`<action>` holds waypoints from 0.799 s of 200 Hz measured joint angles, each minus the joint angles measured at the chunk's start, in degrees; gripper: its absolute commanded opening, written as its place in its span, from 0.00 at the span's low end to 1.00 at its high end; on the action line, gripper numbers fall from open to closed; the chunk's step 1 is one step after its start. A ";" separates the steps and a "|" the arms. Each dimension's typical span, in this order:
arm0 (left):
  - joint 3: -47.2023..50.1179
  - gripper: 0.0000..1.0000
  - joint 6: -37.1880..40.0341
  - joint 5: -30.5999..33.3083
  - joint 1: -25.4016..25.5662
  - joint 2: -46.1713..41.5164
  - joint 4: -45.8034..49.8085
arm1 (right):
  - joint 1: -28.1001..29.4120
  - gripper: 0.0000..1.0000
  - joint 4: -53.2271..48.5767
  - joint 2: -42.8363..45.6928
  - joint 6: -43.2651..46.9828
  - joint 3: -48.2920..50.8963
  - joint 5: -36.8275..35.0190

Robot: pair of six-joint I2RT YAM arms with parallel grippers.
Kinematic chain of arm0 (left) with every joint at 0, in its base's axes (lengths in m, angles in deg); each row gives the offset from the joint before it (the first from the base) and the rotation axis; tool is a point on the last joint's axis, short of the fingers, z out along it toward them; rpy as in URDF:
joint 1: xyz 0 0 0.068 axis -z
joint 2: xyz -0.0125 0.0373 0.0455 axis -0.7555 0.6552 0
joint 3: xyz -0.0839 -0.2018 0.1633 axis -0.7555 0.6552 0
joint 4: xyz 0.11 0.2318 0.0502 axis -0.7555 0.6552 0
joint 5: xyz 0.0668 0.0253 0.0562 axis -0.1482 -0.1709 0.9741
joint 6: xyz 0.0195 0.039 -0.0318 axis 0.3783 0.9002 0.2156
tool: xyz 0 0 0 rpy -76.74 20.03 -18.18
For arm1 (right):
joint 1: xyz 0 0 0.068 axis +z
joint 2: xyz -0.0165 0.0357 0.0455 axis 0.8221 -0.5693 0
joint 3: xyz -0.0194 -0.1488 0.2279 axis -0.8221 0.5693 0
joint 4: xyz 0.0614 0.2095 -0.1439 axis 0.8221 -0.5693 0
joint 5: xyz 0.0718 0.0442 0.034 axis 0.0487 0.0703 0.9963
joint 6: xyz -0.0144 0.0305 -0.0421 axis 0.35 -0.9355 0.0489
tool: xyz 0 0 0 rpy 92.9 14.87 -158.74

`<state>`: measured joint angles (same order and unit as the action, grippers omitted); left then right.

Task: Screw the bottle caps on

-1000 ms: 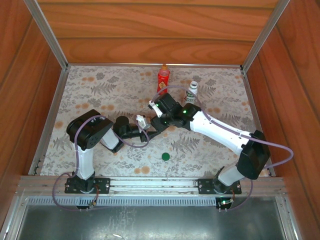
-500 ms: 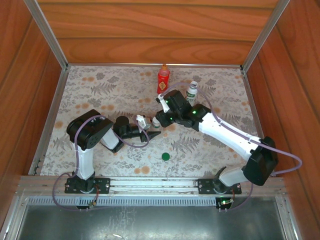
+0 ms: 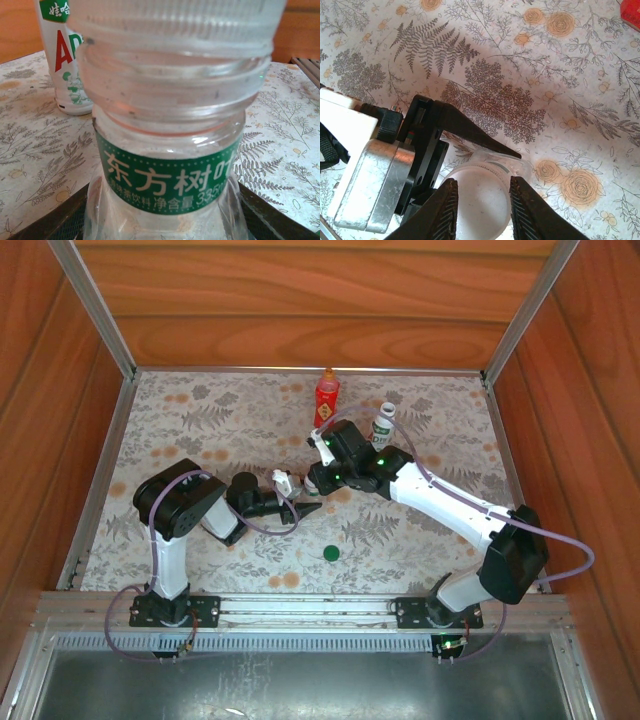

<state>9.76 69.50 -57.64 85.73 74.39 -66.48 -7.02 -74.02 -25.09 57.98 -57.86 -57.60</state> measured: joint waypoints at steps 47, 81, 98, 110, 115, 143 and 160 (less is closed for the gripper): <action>0.00 0.60 0.00 0.02 0.00 0.00 0.00 | -0.07 0.28 1.27 -0.55 -0.83 0.20 -0.02; 0.00 0.60 0.00 0.13 0.00 0.00 0.00 | -0.31 0.27 3.26 -1.03 -1.25 0.94 -0.13; 0.00 0.60 0.00 0.17 0.00 0.00 0.00 | -0.33 0.26 4.24 -1.03 -1.62 1.42 -0.24; 0.00 0.60 0.13 -0.02 0.00 0.00 0.02 | -0.31 0.26 5.27 -1.20 -1.97 1.90 -0.37; 0.00 0.60 0.15 -0.20 0.15 0.00 0.04 | -0.31 0.26 5.86 -1.44 -2.08 2.12 -0.42; -0.04 0.60 0.20 -0.72 0.48 0.02 0.15 | -0.31 0.25 7.04 -1.84 -2.49 2.69 -0.39; -0.04 0.60 0.22 -0.83 0.48 0.02 0.15 | -0.31 0.25 6.47 -1.90 -2.45 2.21 -0.35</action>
<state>9.72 69.72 -58.47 86.21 74.41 -66.32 -7.33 -67.55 -26.99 55.53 -55.65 -57.95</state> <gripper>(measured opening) 0.601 0.252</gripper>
